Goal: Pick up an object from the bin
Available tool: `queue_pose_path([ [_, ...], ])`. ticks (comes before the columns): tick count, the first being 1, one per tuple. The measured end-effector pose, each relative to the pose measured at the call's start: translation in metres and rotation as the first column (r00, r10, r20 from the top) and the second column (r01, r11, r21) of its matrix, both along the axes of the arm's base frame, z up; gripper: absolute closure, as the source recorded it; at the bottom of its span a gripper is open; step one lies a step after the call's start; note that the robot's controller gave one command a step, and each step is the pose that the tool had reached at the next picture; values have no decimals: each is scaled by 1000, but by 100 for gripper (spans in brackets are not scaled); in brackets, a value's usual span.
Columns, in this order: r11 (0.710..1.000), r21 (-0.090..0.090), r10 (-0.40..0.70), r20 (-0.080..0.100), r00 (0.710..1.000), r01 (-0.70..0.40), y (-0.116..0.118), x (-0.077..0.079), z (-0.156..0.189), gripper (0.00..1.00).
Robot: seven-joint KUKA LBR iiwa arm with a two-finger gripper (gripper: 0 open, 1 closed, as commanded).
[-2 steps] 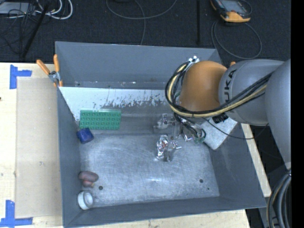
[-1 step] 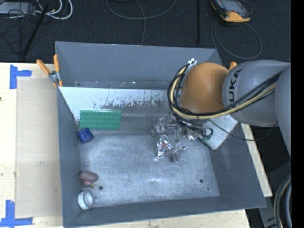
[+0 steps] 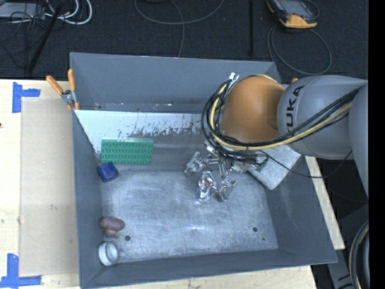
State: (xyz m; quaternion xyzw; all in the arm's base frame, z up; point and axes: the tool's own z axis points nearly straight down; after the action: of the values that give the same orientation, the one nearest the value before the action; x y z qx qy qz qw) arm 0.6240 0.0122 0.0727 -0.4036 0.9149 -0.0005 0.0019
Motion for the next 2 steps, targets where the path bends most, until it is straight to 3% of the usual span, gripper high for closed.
queue_pose_path([
  [1,1000,1,-6,-3,1000,6,0,1,1,0],
  [2,1000,1,-8,2,1000,8,0,2,4,100],
])
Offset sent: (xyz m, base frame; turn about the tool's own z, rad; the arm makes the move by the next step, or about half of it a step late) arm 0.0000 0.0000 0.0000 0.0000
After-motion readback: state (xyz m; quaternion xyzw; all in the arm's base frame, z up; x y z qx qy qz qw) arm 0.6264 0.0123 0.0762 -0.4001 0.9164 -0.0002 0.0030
